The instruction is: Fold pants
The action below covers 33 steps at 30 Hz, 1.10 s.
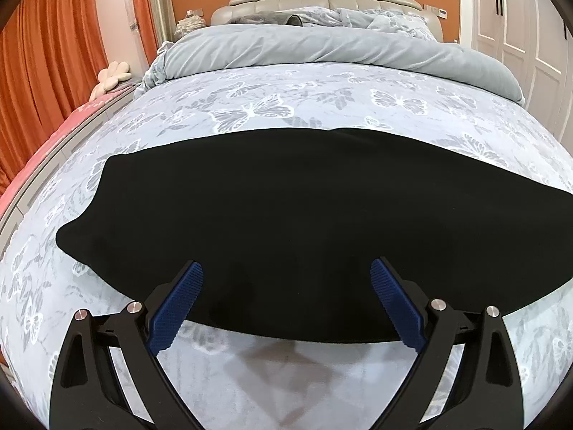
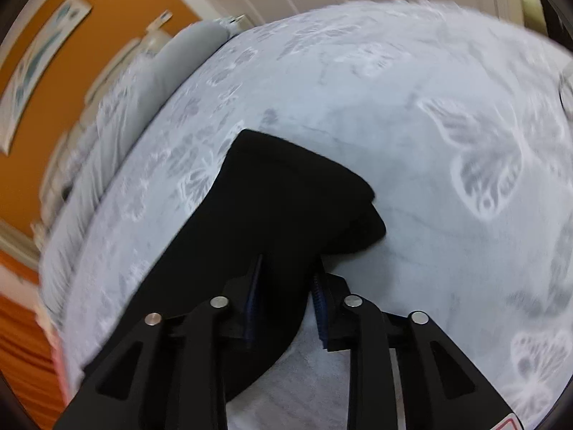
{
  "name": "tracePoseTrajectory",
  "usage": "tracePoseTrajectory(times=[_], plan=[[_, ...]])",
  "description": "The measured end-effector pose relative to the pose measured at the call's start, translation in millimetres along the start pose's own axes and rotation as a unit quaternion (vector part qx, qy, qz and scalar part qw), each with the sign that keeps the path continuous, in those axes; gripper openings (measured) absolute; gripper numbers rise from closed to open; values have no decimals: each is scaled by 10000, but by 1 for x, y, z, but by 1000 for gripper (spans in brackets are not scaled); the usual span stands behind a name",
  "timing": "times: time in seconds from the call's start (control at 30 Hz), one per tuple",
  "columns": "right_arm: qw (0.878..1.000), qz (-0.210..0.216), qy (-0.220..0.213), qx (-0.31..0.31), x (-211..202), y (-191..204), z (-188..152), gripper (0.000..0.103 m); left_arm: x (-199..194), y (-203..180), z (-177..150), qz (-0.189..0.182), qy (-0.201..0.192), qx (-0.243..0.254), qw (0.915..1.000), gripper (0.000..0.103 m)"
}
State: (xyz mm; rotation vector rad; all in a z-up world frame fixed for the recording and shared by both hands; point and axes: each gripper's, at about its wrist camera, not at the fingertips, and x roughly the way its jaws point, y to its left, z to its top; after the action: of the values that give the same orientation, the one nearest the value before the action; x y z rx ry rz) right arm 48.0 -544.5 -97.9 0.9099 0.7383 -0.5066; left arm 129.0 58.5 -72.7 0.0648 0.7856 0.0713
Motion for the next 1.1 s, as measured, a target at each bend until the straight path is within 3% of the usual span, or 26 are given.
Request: tracePoseTrajectory(times=[0.17, 0.2, 0.27, 0.4, 0.53, 0.7, 0.83, 1.03, 1.1], plan=[[9985, 432, -6, 347, 8, -12, 10, 29, 0, 12, 2, -118, 87, -247, 9996, 93], [9989, 410, -33, 236, 8, -9, 11, 19, 2, 14, 3, -145, 136, -306, 9993, 93], [9993, 333, -171, -30, 3, 6, 11, 14, 4, 17, 2, -152, 188, -370, 9990, 93], [9919, 487, -655, -968, -29, 67, 0, 14, 3, 19, 3, -98, 177, -420, 9989, 93], [9715, 920, -814, -2028, -52, 141, -36, 14, -1, 24, 3, -108, 189, -477, 9986, 93], [9330, 1416, -464, -3276, -50, 229, -111, 14, -7, 36, 5, -116, 190, -616, 9979, 93], [8916, 1616, -27, -4230, -33, 286, -188, 14, -11, 56, 8, -158, 213, -833, 9962, 93], [8249, 1354, 717, -5441, 6, 319, -300, 16, -9, 89, 11, -183, 345, -1189, 9921, 93], [8071, 1060, 623, -5774, 15, 318, -323, 21, -10, 103, 13, -188, 351, -1365, 9898, 93]])
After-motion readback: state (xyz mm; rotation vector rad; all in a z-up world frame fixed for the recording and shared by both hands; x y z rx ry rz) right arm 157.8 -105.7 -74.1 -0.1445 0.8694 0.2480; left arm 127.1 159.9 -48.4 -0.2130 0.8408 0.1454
